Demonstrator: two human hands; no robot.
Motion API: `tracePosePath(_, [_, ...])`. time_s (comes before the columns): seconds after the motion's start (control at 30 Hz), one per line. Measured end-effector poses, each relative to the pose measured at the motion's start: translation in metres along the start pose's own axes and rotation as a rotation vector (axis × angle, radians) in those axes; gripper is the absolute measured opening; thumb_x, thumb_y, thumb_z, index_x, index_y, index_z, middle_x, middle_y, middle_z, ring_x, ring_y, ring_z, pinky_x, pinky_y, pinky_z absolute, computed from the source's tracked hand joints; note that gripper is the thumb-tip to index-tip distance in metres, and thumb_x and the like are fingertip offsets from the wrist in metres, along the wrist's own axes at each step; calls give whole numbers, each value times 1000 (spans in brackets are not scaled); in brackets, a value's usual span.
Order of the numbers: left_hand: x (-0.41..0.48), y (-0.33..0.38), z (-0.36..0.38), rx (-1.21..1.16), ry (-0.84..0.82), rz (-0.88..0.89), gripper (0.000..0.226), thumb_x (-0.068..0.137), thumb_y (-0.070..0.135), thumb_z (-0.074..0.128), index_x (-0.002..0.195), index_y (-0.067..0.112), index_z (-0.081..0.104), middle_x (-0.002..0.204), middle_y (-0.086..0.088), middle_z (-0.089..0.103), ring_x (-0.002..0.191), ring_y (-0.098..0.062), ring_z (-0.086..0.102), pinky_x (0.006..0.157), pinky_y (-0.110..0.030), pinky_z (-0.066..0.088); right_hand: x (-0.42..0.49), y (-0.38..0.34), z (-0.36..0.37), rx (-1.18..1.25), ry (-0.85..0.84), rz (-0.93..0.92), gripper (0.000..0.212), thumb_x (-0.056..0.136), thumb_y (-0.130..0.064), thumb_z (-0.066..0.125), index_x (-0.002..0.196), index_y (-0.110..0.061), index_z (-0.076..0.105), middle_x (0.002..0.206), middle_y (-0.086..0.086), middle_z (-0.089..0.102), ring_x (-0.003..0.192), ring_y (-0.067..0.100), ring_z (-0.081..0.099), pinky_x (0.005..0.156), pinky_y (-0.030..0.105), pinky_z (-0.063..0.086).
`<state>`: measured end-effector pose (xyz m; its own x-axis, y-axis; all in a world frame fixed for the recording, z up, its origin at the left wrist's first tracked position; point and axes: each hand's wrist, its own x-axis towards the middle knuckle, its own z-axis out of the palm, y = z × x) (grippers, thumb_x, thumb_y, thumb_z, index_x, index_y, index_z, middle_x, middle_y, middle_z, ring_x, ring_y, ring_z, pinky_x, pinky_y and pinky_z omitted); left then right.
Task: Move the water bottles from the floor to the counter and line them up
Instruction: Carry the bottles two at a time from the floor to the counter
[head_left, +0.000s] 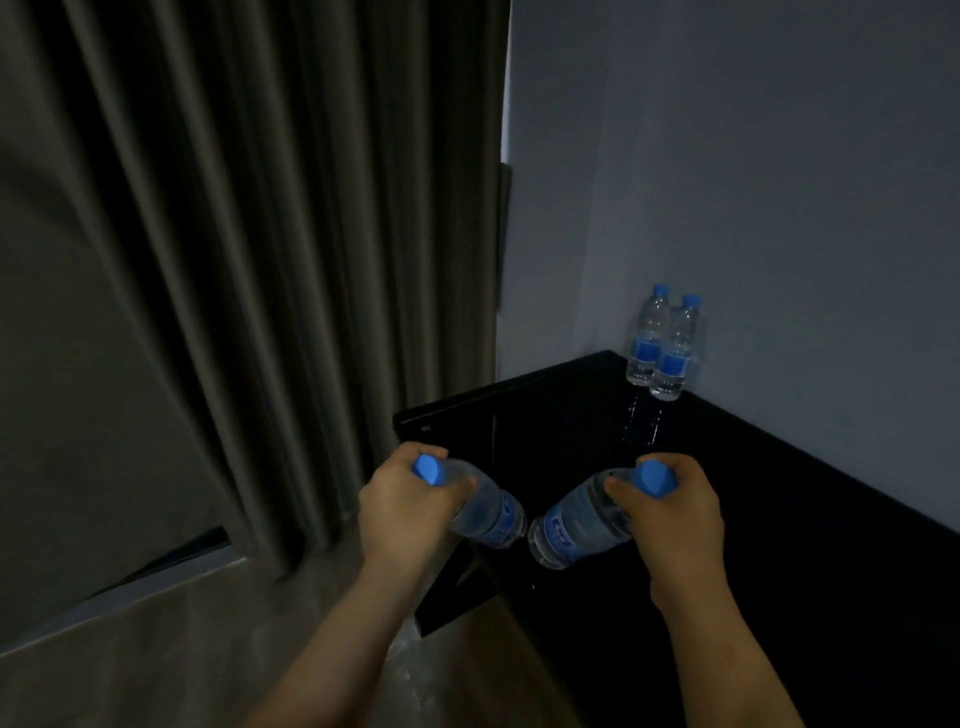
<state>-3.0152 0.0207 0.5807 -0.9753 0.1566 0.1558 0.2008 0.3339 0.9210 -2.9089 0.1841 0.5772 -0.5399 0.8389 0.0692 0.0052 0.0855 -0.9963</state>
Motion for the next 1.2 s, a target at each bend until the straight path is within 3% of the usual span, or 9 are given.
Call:
tracePosePath(0.13, [44,14,50,48,-76,-11,27,68,21,80,86,27,61,88,-2,66,85,-20,64,77,-34,57,55,1,-6,-76,1,-28,23,82,-8,70,95,-18,54,82,-7,54,72,7,51,58,21,42])
tracePosePath(0.4, [108,35,121,256,-280,69,33,69,30,77,90,36,52,101,3,66,96,-20,63,83,-35,54,133,5,-6,-277,-46,36,21,83,-5,66,93,-20,54,81,-7,54,70,6,51,57,23,43])
tracePosePath(0.63, [143,39,157,341,-423,127,39,70,33,78,97,37,51,109,3,65,99,-19,62,85,-37,54,163,12,-5,-341,2,78,24,81,-6,67,94,-19,52,80,-7,54,72,11,53,71,28,47])
tracePosePath(0.8, [153,34,172,344,-437,171,77,75,41,74,137,35,29,128,2,57,113,-24,59,87,-33,50,167,20,5,-309,-40,83,32,81,-20,71,105,-26,49,88,-9,57,78,5,54,68,20,44])
tracePosePath(0.87, [152,24,178,236,-428,152,75,77,38,74,137,30,31,129,1,58,114,-23,59,88,-33,48,165,32,12,-315,-74,106,38,78,-32,72,108,-33,47,96,-10,58,90,8,59,79,22,49])
tracePosePath(0.93, [152,13,184,122,-423,175,65,76,29,76,132,23,42,121,1,62,110,-20,61,88,-29,48,166,42,17,-321,-55,126,42,69,-49,71,102,-49,43,107,-6,59,104,15,58,94,34,50])
tracePosePath(1.0, [151,4,189,63,-462,188,64,75,21,77,130,19,45,111,7,59,105,-14,60,87,-23,44,168,50,18,-268,-17,156,43,64,-59,67,98,-55,41,111,-6,58,105,16,57,96,38,49])
tracePosePath(1.13, [147,-7,190,-27,-578,30,76,74,18,78,136,22,35,111,9,52,99,-7,51,86,-21,40,168,56,23,-127,-8,197,50,78,-35,73,114,-34,38,98,-13,53,90,10,57,84,27,44])
tracePosePath(1.2, [149,-15,192,-43,-588,-42,80,74,20,79,140,20,33,111,8,51,100,-9,50,89,-23,41,167,61,26,-100,25,176,53,77,-27,74,114,-33,36,96,-14,53,87,7,56,83,26,43])
